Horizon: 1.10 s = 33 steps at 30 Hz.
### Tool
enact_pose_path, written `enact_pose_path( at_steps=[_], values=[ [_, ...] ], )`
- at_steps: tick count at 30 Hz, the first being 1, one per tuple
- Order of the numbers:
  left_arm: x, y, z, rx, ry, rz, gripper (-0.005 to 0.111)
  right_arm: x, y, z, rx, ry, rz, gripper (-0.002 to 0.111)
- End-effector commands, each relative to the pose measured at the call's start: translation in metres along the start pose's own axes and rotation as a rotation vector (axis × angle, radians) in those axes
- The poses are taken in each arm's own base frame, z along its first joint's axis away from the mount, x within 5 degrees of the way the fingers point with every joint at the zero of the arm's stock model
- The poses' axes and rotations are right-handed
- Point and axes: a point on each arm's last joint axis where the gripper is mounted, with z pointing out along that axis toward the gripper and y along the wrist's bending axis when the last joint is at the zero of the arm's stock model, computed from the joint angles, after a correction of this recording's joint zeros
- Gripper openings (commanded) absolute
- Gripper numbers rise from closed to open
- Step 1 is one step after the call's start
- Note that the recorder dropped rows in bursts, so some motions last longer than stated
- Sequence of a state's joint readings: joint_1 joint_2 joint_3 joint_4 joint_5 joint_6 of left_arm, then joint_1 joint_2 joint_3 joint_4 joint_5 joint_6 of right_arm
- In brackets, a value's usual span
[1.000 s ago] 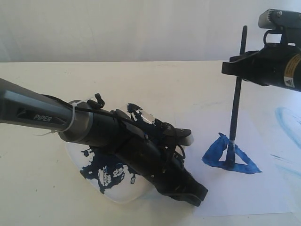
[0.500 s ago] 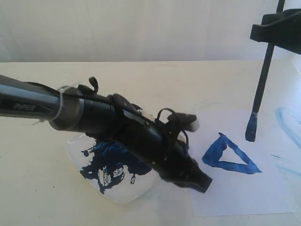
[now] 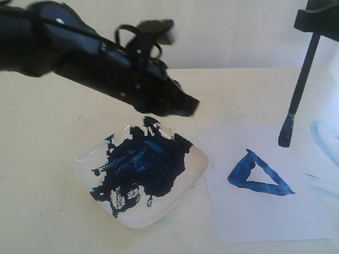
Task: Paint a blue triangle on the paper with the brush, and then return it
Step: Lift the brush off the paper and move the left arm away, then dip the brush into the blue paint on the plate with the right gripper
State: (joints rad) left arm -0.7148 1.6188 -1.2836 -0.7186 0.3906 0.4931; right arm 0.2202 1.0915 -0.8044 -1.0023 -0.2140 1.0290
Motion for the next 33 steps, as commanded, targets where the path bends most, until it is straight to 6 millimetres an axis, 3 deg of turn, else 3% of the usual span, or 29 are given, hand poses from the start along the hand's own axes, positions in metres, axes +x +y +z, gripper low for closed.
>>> enact_pose_path(
  at_steps=[1, 5, 10, 17, 27, 33],
  values=[
    [-0.001, 0.015, -0.054, -0.099, -0.057, -0.034, 0.000, -0.005, 0.004, -0.001, -0.040, -0.038, 0.110, 0.000],
    [0.015, 0.025, -0.096, -0.197, -0.094, -0.093, 0.000, -0.008, 0.007, -0.001, -0.082, -0.071, 0.208, 0.000],
    [0.044, 0.017, -0.137, -0.268, -0.131, -0.120, 0.000, -0.007, 0.011, 0.009, -0.169, -0.106, 0.381, 0.000],
    [0.092, 0.002, -0.180, -0.393, -0.152, -0.157, 0.000, 0.020, 0.015, 0.049, -0.291, -0.029, 0.639, 0.000],
    [0.140, -0.004, -0.204, -0.562, -0.079, -0.272, 0.000, 0.041, 0.059, 0.122, -0.343, 0.142, 0.676, 0.000],
    [0.152, -0.006, -0.206, -0.574, -0.025, -0.306, 0.000, 0.064, 0.062, 0.153, -0.261, 0.249, 0.761, 0.000]
  ],
)
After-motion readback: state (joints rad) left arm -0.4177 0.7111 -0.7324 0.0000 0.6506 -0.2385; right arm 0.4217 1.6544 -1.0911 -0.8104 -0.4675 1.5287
